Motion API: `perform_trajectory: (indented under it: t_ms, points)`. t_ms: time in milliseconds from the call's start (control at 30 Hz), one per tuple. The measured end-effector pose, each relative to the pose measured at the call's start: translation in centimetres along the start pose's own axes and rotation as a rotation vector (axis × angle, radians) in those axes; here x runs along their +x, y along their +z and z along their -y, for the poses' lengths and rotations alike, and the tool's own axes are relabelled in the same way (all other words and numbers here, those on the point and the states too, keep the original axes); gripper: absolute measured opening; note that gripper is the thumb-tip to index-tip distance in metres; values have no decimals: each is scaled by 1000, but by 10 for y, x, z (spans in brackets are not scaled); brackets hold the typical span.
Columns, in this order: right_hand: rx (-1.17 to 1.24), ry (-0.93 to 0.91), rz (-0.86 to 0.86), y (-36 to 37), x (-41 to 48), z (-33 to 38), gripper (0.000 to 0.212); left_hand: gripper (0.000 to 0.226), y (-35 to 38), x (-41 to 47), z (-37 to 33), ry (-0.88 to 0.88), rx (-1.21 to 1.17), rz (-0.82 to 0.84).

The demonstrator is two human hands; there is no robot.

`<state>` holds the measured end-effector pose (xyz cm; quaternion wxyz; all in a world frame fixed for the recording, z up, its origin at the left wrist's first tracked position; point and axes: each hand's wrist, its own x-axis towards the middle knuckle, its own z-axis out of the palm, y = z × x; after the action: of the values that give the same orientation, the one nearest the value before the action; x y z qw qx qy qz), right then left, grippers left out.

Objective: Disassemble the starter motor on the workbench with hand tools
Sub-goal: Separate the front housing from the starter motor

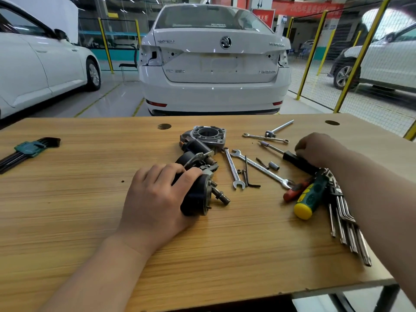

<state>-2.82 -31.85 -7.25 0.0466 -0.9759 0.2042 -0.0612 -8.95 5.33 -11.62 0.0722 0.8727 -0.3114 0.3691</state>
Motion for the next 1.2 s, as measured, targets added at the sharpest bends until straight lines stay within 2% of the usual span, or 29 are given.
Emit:
perform_trajectory:
  t_ms: [167,267,433,467,533,600,633,667,767,833,967,1100,1200]
  points:
    - [-111,87,174,-16,6,20,28,57,0,0,-4,36,-9,-6]
    - [-117,120,210,-19,10,22,22,57,1,1,-3,17,-18,-2]
    - [-14,183,319,-20,7,17,19,60,1,1,-3,7,-35,-17]
    - [-47,154,283,-24,4,18,21,61,1,1,-3,6,-37,-19]
    - [-48,16,60,-27,-3,24,23,61,1,0,-2,6,-47,-28]
    - [176,-182,-228,-30,-24,38,12,62,2,1,-1,-3,-64,-39]
    - [334,-289,-333,-32,-42,51,5,64,2,1,-1,-12,-74,-46]
    - [460,-391,-372,-35,-63,65,6,66,2,1,0,-28,-85,-56]
    - [731,-645,-227,-35,-129,102,15,68,0,0,1,-84,-130,-92]
    - [845,-722,-149,-28,-161,115,21,64,-4,-2,1,-113,-167,-124]
    - [951,-768,-132,-10,-183,124,35,66,-9,-5,3,-166,-222,-130]
    - [998,-732,-106,6,-183,126,28,67,-11,-6,4,-184,-257,-138]
    - [1051,-739,-73,11,-182,128,31,67,-11,-5,4,-180,-261,-139]
